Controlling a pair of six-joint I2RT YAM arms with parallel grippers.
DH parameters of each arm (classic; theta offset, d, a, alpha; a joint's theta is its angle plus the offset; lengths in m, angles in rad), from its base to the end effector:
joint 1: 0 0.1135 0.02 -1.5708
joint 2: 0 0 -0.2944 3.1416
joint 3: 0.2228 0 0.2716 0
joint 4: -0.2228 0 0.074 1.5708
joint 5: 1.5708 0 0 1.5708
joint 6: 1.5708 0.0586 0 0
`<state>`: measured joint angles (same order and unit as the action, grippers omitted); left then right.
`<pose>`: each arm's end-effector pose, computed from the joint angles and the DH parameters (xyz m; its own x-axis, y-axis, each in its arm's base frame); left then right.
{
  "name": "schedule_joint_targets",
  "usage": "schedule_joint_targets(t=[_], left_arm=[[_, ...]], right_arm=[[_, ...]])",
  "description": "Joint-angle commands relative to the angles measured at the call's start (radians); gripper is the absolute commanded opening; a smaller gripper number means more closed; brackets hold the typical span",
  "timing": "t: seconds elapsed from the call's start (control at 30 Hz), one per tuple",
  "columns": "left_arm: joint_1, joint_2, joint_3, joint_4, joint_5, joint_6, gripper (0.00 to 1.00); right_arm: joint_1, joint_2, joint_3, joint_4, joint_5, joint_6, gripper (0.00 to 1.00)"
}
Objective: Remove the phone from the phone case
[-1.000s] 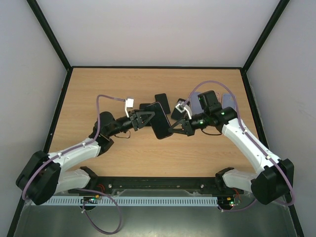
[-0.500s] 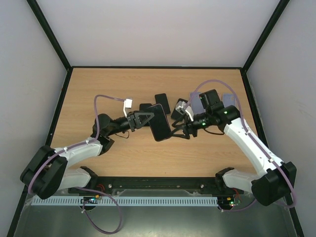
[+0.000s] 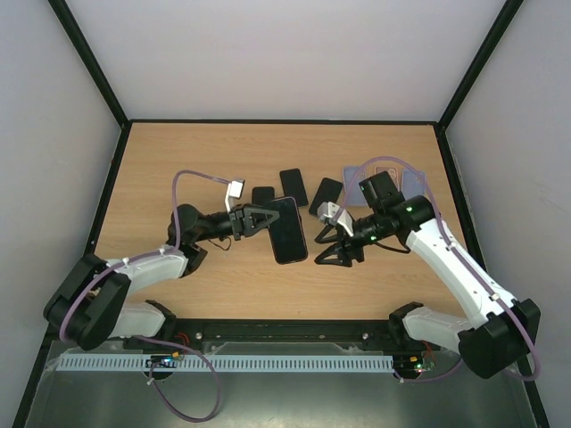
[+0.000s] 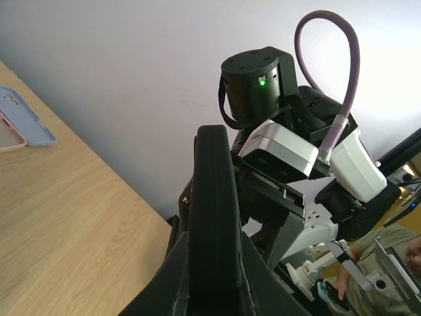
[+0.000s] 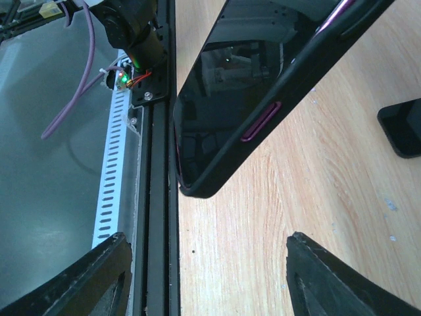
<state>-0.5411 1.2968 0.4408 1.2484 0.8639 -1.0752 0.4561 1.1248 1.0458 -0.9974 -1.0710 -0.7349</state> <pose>0.2023 -0.1736 0.2791 -0.6682 -0.2650 -0.6952 0.7338 -0.0806 -0.6745 0.1661 0.1388 0.3282 -0.1941 -0.4531 -0.8701 -0.9639 -0.0768 0.2550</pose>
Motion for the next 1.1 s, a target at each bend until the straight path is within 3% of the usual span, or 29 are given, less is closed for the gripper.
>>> schedule_joint_targets(t=[0.0,0.3,0.53,0.67,0.77,1.07], left_arm=[[-0.016,0.033,0.037,0.245,0.030,-0.078,0.03],[-0.030,0.078,0.050,0.316,0.040,-0.139,0.03],[-0.034,0.107,0.059,0.377,0.052,-0.198,0.03],[-0.034,0.145,0.065,0.476,0.061,-0.287,0.03],[-0.034,0.202,0.080,0.637,0.079,-0.419,0.03],[-0.051,0.187,0.104,0.646,0.114,-0.502,0.03]], right_arm=[[0.045,0.028,0.002,0.048,-0.016,0.055,0.59],[0.095,0.024,-0.007,0.097,0.032,0.061,0.41],[0.099,0.035,-0.016,0.095,0.070,0.017,0.33],[0.106,0.032,-0.031,0.123,0.108,0.012,0.30],[0.108,0.029,-0.040,0.143,0.150,-0.010,0.28],[0.108,0.001,-0.115,0.228,0.351,-0.102,0.27]])
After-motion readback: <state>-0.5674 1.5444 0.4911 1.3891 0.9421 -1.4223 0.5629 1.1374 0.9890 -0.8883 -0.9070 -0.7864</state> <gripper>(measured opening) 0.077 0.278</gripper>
